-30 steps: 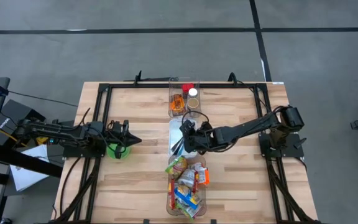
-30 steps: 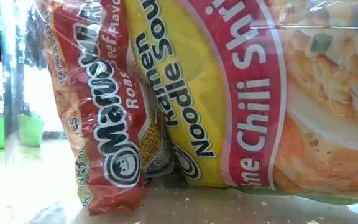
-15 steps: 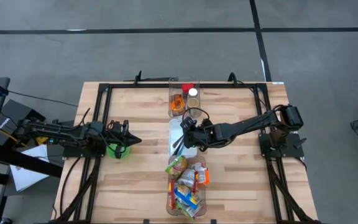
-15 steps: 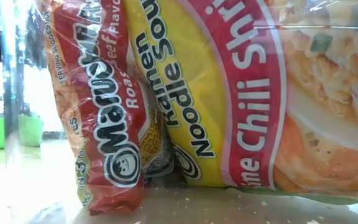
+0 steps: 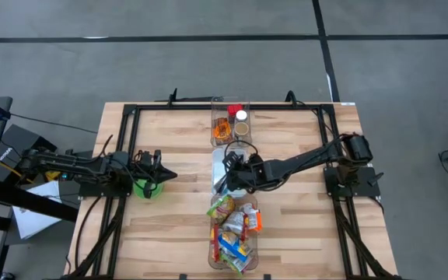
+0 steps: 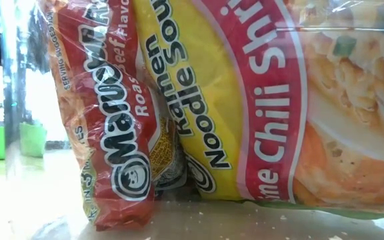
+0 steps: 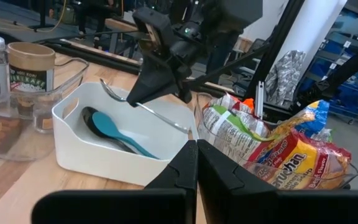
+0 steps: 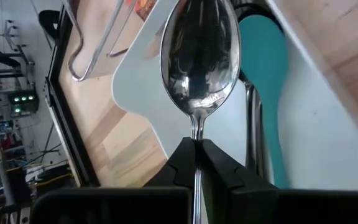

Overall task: Pick & Place Food Item
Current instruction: Put the silver spoon into the white bin

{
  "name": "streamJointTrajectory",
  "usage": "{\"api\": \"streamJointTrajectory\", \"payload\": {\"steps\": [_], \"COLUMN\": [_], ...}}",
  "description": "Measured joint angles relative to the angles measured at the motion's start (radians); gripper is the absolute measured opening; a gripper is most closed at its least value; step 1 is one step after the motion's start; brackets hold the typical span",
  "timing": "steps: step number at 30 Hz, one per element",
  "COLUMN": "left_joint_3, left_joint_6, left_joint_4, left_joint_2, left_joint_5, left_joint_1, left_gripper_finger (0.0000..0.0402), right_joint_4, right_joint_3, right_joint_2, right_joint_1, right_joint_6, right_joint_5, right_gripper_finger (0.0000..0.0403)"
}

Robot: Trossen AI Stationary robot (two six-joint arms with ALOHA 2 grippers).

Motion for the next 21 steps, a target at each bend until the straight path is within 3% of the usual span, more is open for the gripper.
{"api": "streamJointTrajectory", "payload": {"steps": [13,21], "left_joint_3": [0.000,0.000], "left_joint_6": [0.000,0.000], "left_joint_4": [0.022,0.021], "left_joint_2": [0.017,0.017], "left_joint_5": [0.000,0.000], "left_joint_1": [0.000,0.000], "left_gripper_finger": [0.0000,0.0000], "right_joint_4": [-0.017,0.003], "right_joint_3": [0.000,0.000], "right_joint_2": [0.000,0.000], "right_joint_1": [-0.001,0.000], "right_joint_6": [-0.011,-0.078], "right_joint_5": [0.003,0.011], "right_gripper_finger": [0.0004,0.0039]}}
